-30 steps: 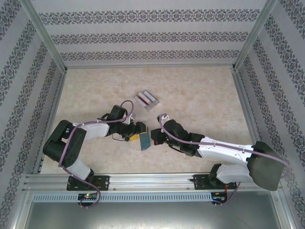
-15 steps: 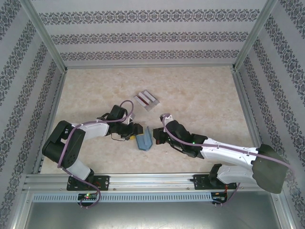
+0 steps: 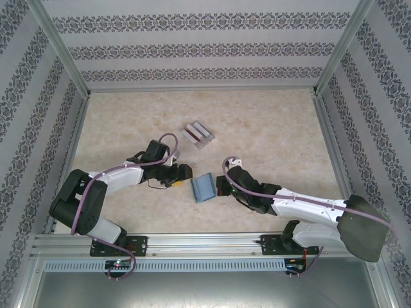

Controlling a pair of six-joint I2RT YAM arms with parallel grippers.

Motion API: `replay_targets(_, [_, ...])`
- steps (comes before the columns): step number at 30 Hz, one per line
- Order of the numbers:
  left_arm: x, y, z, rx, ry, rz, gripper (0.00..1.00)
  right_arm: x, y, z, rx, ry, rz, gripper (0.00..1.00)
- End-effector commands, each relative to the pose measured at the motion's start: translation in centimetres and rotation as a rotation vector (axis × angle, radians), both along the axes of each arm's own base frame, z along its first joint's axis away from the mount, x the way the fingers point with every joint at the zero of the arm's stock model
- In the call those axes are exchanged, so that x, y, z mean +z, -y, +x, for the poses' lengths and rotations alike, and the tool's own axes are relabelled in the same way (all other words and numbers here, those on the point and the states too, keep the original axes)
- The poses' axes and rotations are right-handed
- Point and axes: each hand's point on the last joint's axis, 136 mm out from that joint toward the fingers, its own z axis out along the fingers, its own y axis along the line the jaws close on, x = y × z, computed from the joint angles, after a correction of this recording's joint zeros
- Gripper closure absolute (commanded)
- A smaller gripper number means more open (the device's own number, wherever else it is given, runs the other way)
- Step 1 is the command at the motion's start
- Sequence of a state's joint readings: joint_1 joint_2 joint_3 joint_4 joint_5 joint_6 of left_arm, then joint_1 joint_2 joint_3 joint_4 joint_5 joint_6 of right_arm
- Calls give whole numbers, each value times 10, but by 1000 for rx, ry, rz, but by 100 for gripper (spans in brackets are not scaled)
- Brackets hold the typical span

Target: Put the credit cards into the card holder

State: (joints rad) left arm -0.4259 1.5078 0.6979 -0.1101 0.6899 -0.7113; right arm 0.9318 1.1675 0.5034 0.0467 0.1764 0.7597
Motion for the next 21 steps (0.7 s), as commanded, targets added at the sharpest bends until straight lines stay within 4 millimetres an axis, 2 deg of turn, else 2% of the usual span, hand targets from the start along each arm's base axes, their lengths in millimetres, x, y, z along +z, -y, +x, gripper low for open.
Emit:
replay_targets(1, [7, 7, -5, -31, 20, -43, 58, 3, 5, 4, -26, 22, -12, 100])
replay_targets(3, [6, 6, -6, -32, 15, -36, 62, 1, 6, 5, -36, 17, -18, 100])
replay_targets(7, [13, 8, -3, -29, 46, -53, 60, -10, 11, 4, -52, -8, -44, 100])
replay_targets(8, [14, 8, -3, -34, 53, -54, 65, -14, 13, 5, -62, -15, -56, 97])
replay_targets(10, [15, 9, -3, -43, 53, -59, 94, -18, 14, 6, -67, -28, -77, 49])
replay_targets(11, [15, 11, -4, -47, 52, -69, 100, -18, 10, 6, -36, -34, -85, 38])
replay_targets(12, [17, 12, -3, -47, 54, -82, 100, -15, 4, 4, 12, -35, -94, 33])
replay_targets(16, [20, 15, -2, -54, 51, -98, 100, 3, -8, 1, 95, -21, -98, 33])
replay_targets(20, [23, 15, -1, -51, 53, -96, 100, 28, -7, -1, 74, 7, -25, 34])
replay_targets(21, [22, 15, -1, -52, 51, -95, 100, 32, -7, -2, 40, 5, 15, 30])
